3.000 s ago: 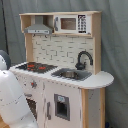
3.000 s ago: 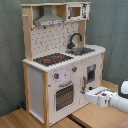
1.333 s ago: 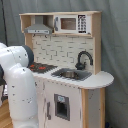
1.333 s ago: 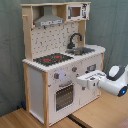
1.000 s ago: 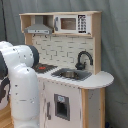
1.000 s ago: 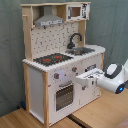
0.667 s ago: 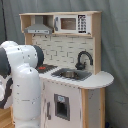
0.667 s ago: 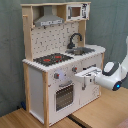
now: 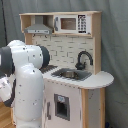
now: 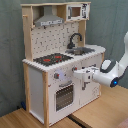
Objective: Play with the kitchen
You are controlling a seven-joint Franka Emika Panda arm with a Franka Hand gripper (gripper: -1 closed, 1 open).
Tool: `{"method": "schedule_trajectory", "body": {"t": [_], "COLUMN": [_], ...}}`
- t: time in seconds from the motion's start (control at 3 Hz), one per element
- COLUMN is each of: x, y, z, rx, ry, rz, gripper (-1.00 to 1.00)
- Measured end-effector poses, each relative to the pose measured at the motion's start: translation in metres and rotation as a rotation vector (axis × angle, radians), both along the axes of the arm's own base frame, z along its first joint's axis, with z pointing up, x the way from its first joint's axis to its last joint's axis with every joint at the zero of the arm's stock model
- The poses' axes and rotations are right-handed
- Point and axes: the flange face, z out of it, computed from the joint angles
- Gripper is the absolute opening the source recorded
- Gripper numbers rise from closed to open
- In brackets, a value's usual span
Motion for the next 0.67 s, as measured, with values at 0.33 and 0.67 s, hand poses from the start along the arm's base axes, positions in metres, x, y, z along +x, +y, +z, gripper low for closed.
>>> {"method": "schedule_trajectory", "body": {"t": [0.33, 0.67], "x": [-0.014, -0.029], "y": [0.01, 0.016], "z": [0.001, -0.002], "rx": [0.107, 0.203], "ry": [-0.005, -0.008], "rz": [0.035, 0.064], "gripper": [1.0, 1.0]}}
